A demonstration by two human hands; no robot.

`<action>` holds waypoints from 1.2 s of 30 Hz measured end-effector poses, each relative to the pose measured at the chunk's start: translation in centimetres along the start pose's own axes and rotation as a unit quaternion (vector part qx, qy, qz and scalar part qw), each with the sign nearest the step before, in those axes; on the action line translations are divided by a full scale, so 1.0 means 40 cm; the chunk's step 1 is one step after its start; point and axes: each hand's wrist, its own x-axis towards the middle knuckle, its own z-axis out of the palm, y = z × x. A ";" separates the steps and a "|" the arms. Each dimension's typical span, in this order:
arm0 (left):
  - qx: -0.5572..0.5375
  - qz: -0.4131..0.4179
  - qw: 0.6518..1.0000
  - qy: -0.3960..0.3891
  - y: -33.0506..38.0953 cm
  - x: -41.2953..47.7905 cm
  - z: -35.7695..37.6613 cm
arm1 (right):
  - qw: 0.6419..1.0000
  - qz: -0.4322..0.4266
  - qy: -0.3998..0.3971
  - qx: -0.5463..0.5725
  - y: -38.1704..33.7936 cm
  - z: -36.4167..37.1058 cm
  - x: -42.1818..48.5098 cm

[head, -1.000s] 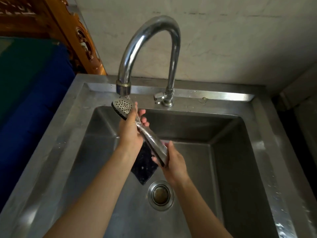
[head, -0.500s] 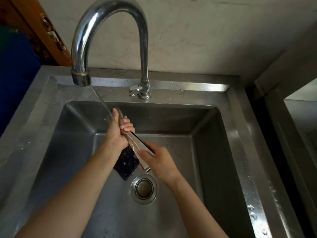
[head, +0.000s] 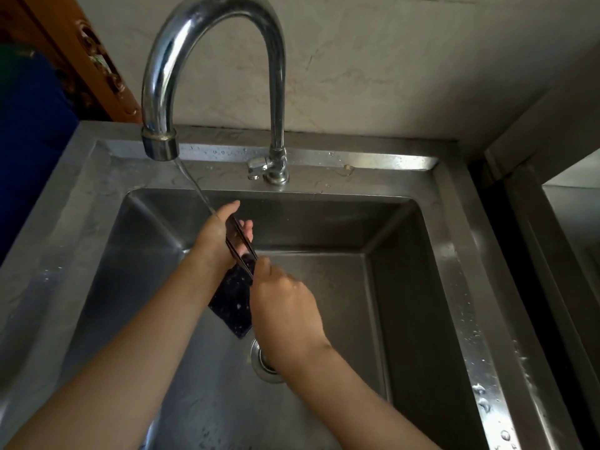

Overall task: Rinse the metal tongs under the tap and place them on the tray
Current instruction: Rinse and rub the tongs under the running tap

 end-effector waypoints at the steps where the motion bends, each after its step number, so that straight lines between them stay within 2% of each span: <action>1: 0.012 -0.003 1.000 0.002 0.008 -0.001 0.001 | 0.998 -0.006 0.029 -0.048 -0.007 0.016 -0.007; 4: 0.016 0.006 1.000 -0.024 0.031 -0.011 0.010 | 0.995 -0.030 0.079 -0.051 0.000 0.067 -0.023; 6: -0.007 0.034 0.998 -0.049 0.039 -0.017 0.015 | 0.995 -0.045 0.077 -0.042 0.020 0.094 -0.024; 8: -0.038 0.061 0.995 -0.076 0.041 -0.023 0.016 | 0.999 -0.040 0.012 -0.005 0.030 0.119 -0.019; 11: -0.052 0.071 0.982 -0.168 0.038 -0.038 0.007 | 0.978 0.031 -0.092 0.185 0.036 0.144 -0.009; 13: -0.049 0.070 0.965 -0.248 0.034 -0.046 -0.002 | 0.925 0.087 -0.153 0.336 0.046 0.151 0.015; 15: -0.042 0.079 0.949 -0.304 0.032 -0.052 -0.008 | 0.824 0.121 -0.222 0.507 0.065 0.152 0.038; 17: -0.035 0.102 0.940 -0.324 0.031 -0.056 -0.009 | 0.715 0.115 -0.262 0.638 0.084 0.152 0.049; 18: -0.024 0.116 0.939 -0.323 0.032 -0.059 -0.008 | 0.678 0.104 -0.274 0.674 0.092 0.153 0.053; 19: -0.003 0.133 0.939 -0.318 0.033 -0.064 -0.007 | 0.667 0.090 -0.279 0.685 0.097 0.155 0.057; 20: 0.024 0.152 0.939 -0.308 0.032 -0.071 -0.005 | 0.679 0.080 -0.276 0.676 0.100 0.160 0.062; 22: 0.072 0.202 0.940 -0.267 0.021 -0.087 -0.002 | 0.727 0.080 -0.247 0.636 0.100 0.175 0.067; 25: 0.062 0.285 0.943 -0.159 -0.004 -0.110 0.002 | 0.777 0.112 -0.185 0.591 0.088 0.202 0.075; 27: 0.042 0.320 0.938 -0.126 -0.007 -0.121 0.012 | 0.780 0.128 -0.171 0.588 0.075 0.216 0.086; 30: 0.054 0.346 0.922 -0.163 0.019 -0.139 0.027 | 0.758 0.133 -0.183 0.612 0.061 0.218 0.125; 36: 0.100 0.341 0.915 -0.193 0.109 -0.162 0.018 | 0.776 0.064 -0.182 0.601 0.039 0.199 0.209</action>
